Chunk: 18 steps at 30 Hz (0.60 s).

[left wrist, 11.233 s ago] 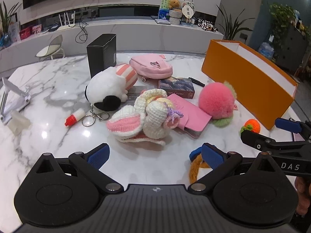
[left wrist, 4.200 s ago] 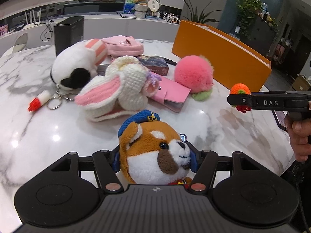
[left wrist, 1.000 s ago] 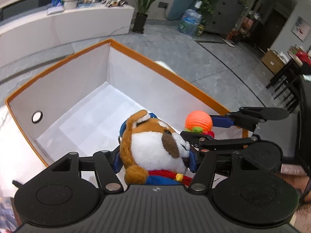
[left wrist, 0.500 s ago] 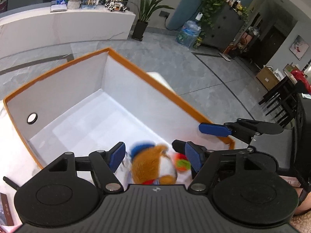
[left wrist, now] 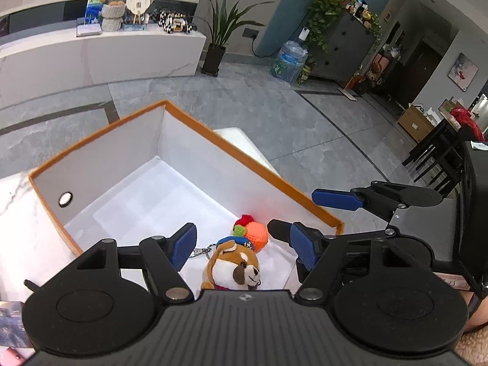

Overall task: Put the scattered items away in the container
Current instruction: 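Open right tool to drop the orange into the box while left tool releases the dog, then withdraw both tools from the orange box back over the table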

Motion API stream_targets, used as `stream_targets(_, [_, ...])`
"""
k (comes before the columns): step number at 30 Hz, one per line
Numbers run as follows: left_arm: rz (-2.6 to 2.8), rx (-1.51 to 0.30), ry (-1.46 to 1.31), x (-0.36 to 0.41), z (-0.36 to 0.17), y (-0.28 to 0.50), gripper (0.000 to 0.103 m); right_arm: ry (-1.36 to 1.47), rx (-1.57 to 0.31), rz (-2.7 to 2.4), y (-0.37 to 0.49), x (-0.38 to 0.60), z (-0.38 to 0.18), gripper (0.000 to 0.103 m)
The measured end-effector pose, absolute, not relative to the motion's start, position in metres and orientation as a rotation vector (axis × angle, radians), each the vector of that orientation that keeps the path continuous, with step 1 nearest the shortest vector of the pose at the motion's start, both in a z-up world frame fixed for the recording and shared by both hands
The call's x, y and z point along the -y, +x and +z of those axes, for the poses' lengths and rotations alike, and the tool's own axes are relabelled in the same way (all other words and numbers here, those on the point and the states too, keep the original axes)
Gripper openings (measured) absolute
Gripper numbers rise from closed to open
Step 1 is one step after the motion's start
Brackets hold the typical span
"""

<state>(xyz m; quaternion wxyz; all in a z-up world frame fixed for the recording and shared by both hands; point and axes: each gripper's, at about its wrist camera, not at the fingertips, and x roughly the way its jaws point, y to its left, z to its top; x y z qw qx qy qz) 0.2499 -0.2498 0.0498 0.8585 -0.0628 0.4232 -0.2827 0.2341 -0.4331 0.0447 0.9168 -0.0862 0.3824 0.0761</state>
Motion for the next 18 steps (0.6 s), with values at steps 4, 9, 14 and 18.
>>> stream_targets(4, [-0.583,-0.853,-0.125,0.240,0.067,0.241,0.080,-0.190,-0.762,0.154,0.226,0.427,0.062,0.068])
stream_targets(9, [-0.574,-0.791,-0.142,0.228,0.094,0.228,0.080,-0.216,-0.721,0.156,0.213,0.416,0.089,0.068])
stream_targets(14, [-0.590,-0.728,-0.165,0.217,0.121,0.212,0.080,-0.249,-0.673,0.159,0.197,0.401,0.120,0.069])
stream_targets(18, [-0.600,-0.679,-0.166,0.210,0.143,0.200,0.080,-0.275,-0.634,0.159,0.184,0.390,0.143,0.070])
